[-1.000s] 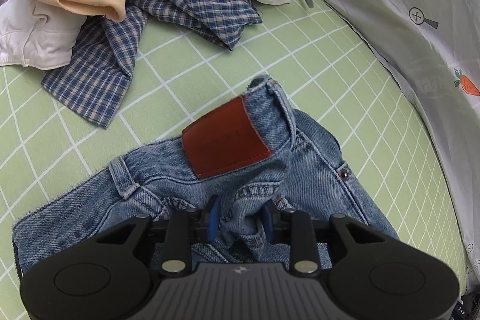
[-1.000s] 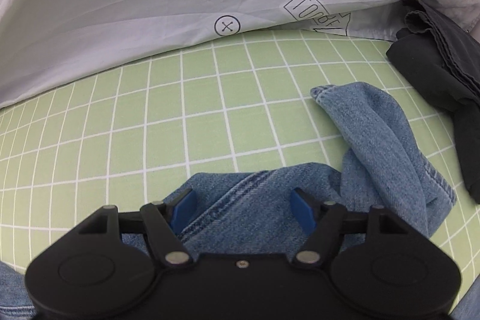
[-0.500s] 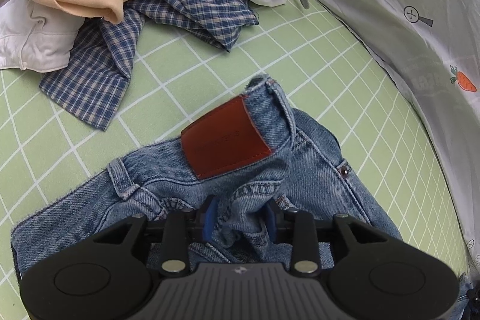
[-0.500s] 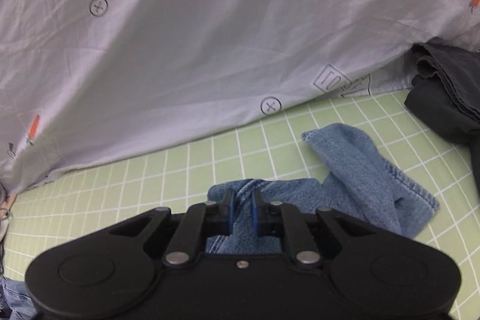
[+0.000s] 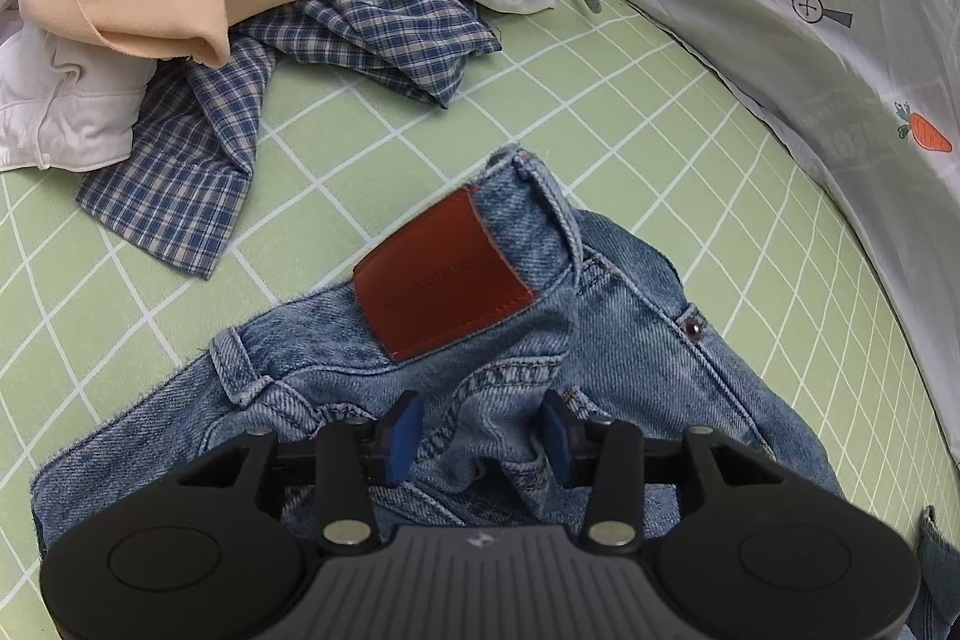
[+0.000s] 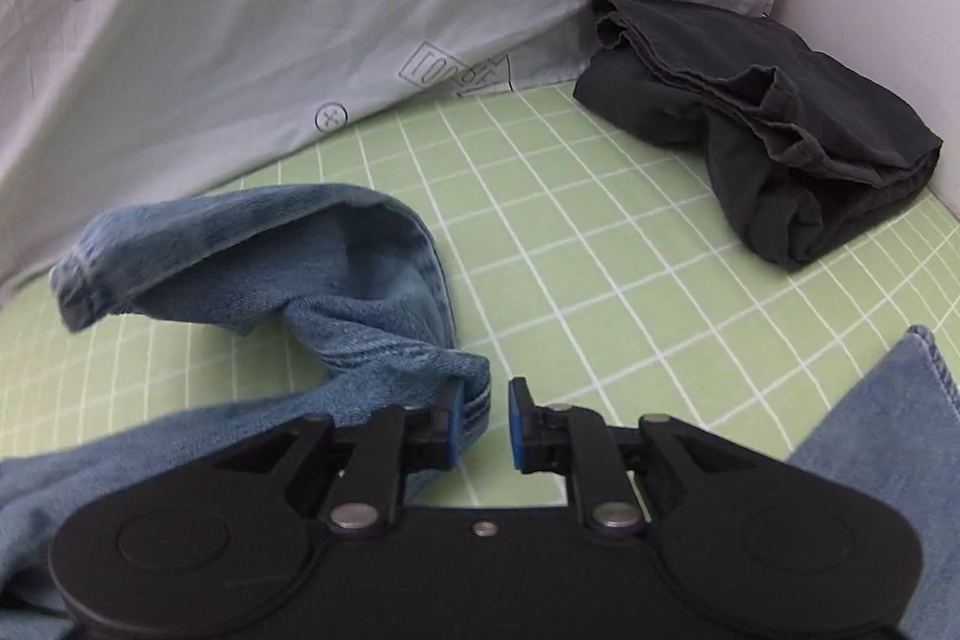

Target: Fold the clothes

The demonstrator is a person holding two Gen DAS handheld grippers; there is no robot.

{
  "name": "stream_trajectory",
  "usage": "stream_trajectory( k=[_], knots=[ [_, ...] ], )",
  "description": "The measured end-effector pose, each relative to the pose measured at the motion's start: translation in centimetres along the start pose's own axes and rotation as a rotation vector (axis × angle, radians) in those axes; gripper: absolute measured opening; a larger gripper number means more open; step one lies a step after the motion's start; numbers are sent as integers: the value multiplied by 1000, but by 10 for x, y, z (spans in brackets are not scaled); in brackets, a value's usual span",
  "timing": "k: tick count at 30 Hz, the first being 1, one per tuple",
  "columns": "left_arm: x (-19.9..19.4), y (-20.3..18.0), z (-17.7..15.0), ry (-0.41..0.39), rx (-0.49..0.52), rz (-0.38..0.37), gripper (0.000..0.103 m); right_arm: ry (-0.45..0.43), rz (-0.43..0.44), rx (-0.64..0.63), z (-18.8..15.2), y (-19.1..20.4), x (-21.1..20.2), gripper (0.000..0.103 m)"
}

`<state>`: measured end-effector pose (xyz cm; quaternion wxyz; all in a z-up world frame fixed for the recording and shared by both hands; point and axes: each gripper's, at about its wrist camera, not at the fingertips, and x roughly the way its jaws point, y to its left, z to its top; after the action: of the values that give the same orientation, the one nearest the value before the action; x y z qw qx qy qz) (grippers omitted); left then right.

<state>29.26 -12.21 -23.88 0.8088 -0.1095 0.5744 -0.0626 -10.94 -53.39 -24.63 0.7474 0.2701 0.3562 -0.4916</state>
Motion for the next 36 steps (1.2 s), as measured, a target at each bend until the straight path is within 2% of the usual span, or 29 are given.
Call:
stream_trajectory(
  k=[2,3,4,5,6,7,9,11,12,13,15,16,20,23,28,31,36],
  knots=[
    [0,0,0,0,5,1,46,-12,-28,-85,-5,13,1,72],
    [0,-1,1,0,11,5,46,-23,-35,-146,-5,22,3,80],
    [1,-2,2,0,17,9,47,-34,-42,-206,-5,32,5,82],
    [1,-3,3,1,22,14,48,-44,-49,-266,-6,41,8,88],
    [2,-5,4,1,26,20,49,-55,-55,-327,-6,51,10,100],
    [3,-6,5,0,30,27,50,-66,-62,-387,-6,60,12,103],
    [5,-9,8,-8,42,49,53,-87,-76,-508,-7,79,16,103],
    [8,-12,12,-24,66,101,68,-109,-89,-628,-7,98,20,103],
    [10,-15,15,-35,84,147,85,-120,-96,-689,-8,108,22,103],
    [13,-16,17,-52,103,191,96,-130,-103,-749,-8,117,25,103],
    [19,-16,22,-78,141,247,99,-152,-116,-870,-8,136,29,103],
    [21,-14,24,-78,149,249,99,-160,-122,-923,-8,145,31,103],
    [26,-13,30,-79,192,255,103,-112,-110,-888,5,148,48,103],
    [27,-13,31,-88,221,256,103,-135,-111,-822,14,140,50,103],
    [29,-12,33,-88,223,249,103,-257,-286,-653,40,114,49,103],
    [29,-13,32,-93,246,245,103,-242,-408,-480,68,86,50,103],
    [29,-17,26,-121,283,265,103,-181,-547,-412,65,49,47,103]
  ],
)
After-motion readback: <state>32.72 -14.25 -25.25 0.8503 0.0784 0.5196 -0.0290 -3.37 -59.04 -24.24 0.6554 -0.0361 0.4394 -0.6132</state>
